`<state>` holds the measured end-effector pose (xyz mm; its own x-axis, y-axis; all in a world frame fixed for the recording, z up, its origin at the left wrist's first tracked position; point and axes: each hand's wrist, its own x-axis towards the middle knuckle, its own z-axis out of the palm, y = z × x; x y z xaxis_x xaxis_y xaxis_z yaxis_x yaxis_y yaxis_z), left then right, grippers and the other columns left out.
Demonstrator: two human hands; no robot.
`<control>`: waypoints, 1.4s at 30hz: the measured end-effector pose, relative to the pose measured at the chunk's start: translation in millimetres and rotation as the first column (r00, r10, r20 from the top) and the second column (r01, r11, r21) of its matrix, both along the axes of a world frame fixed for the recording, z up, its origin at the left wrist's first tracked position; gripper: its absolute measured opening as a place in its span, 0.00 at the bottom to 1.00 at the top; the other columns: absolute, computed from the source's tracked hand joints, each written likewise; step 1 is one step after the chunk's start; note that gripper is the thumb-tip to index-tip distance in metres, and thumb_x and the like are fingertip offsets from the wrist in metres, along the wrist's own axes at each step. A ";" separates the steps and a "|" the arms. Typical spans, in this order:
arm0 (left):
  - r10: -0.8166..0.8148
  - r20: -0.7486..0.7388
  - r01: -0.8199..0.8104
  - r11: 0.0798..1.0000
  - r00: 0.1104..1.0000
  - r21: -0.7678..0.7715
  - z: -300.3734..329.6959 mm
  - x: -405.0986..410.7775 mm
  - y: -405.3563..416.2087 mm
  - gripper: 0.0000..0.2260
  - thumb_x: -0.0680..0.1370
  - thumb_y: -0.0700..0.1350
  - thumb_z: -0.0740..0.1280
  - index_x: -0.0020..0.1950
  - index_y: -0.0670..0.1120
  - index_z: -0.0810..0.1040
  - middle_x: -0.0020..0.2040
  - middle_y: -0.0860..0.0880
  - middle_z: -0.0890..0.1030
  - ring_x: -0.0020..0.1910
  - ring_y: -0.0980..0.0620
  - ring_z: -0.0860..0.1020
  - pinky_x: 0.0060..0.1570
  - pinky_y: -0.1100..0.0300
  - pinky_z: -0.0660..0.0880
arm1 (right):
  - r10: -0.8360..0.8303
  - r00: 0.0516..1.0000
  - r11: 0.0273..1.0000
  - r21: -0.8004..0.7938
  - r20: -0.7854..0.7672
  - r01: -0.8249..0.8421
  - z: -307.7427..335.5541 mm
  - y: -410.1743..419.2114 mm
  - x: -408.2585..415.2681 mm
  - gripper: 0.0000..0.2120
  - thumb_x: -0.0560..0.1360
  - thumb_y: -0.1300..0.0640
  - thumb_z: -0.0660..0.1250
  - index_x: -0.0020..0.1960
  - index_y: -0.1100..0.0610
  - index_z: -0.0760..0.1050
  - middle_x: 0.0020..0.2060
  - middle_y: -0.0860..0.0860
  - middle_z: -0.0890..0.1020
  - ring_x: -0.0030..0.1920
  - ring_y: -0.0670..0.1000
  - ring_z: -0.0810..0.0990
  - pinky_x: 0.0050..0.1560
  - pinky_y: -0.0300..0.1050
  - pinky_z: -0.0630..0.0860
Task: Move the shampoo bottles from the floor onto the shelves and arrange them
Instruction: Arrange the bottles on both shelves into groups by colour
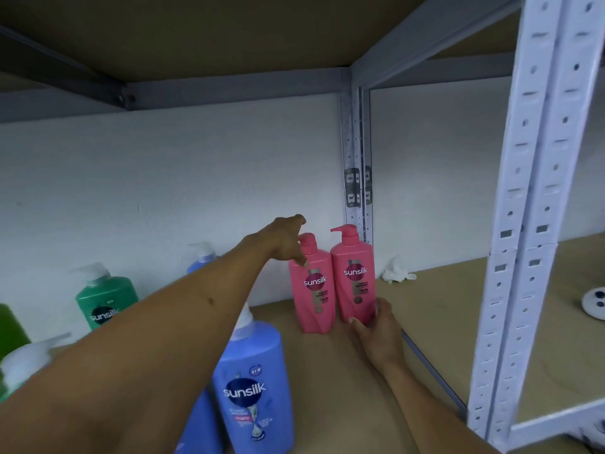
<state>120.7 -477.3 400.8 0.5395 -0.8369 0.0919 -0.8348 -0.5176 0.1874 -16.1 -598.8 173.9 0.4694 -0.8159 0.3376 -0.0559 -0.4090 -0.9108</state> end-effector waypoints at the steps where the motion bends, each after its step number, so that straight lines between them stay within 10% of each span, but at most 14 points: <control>1: -0.009 0.002 0.009 1.000 1.000 -0.015 5.1 -5.0 7.0 0.40 0.70 0.46 0.77 0.76 0.45 0.58 0.71 0.43 0.69 0.66 0.44 0.71 0.58 0.57 0.70 | 0.003 1.000 1.000 -0.006 -0.011 -0.003 -0.6 4.7 -4.4 0.30 0.70 0.58 0.75 0.69 0.55 0.66 0.56 0.47 0.79 0.56 0.49 0.79 0.52 0.42 0.75; 10: -0.095 -0.017 0.085 0.943 0.995 -0.322 34.5 -60.2 106.2 0.23 0.71 0.50 0.75 0.64 0.48 0.75 0.58 0.47 0.79 0.50 0.53 0.78 0.50 0.62 0.72 | -0.033 0.982 0.999 0.001 -0.183 0.033 0.7 67.1 -51.3 0.26 0.73 0.56 0.72 0.68 0.59 0.68 0.56 0.56 0.79 0.57 0.56 0.78 0.53 0.43 0.72; 19: 0.012 -0.143 -0.114 0.675 0.990 -0.729 -34.8 -100.2 240.3 0.05 0.73 0.40 0.70 0.47 0.45 0.83 0.41 0.51 0.84 0.40 0.56 0.81 0.48 0.62 0.78 | 0.092 0.987 0.986 0.152 -0.135 -0.072 9.2 150.5 -73.0 0.21 0.72 0.55 0.73 0.62 0.60 0.72 0.50 0.54 0.80 0.48 0.51 0.78 0.50 0.42 0.71; 24: 0.156 -0.340 -0.371 0.492 0.927 -0.787 -121.8 -109.6 281.8 0.11 0.73 0.38 0.70 0.54 0.43 0.80 0.46 0.49 0.83 0.44 0.52 0.81 0.50 0.54 0.78 | 0.182 0.983 0.945 0.277 -0.006 -0.173 16.3 194.1 -67.9 0.17 0.77 0.61 0.66 0.65 0.60 0.71 0.54 0.54 0.79 0.53 0.50 0.77 0.52 0.41 0.69; 30: 0.191 -0.530 -0.550 0.475 0.826 -0.687 -194.3 -105.9 279.3 0.25 0.70 0.43 0.75 0.65 0.46 0.72 0.56 0.48 0.80 0.55 0.47 0.78 0.57 0.48 0.75 | 0.260 0.955 0.887 0.355 0.142 -0.295 16.8 219.1 -55.4 0.23 0.72 0.74 0.63 0.64 0.58 0.70 0.59 0.54 0.79 0.57 0.50 0.78 0.49 0.39 0.74; 42: 0.275 -0.594 -0.649 0.437 0.756 -0.623 -221.5 -88.1 246.6 0.33 0.68 0.47 0.77 0.69 0.41 0.69 0.61 0.43 0.78 0.61 0.40 0.73 0.61 0.47 0.71 | 0.391 0.920 0.894 0.222 0.041 -0.390 7.9 215.2 -43.1 0.30 0.68 0.67 0.75 0.64 0.52 0.67 0.53 0.48 0.80 0.52 0.43 0.78 0.41 0.31 0.77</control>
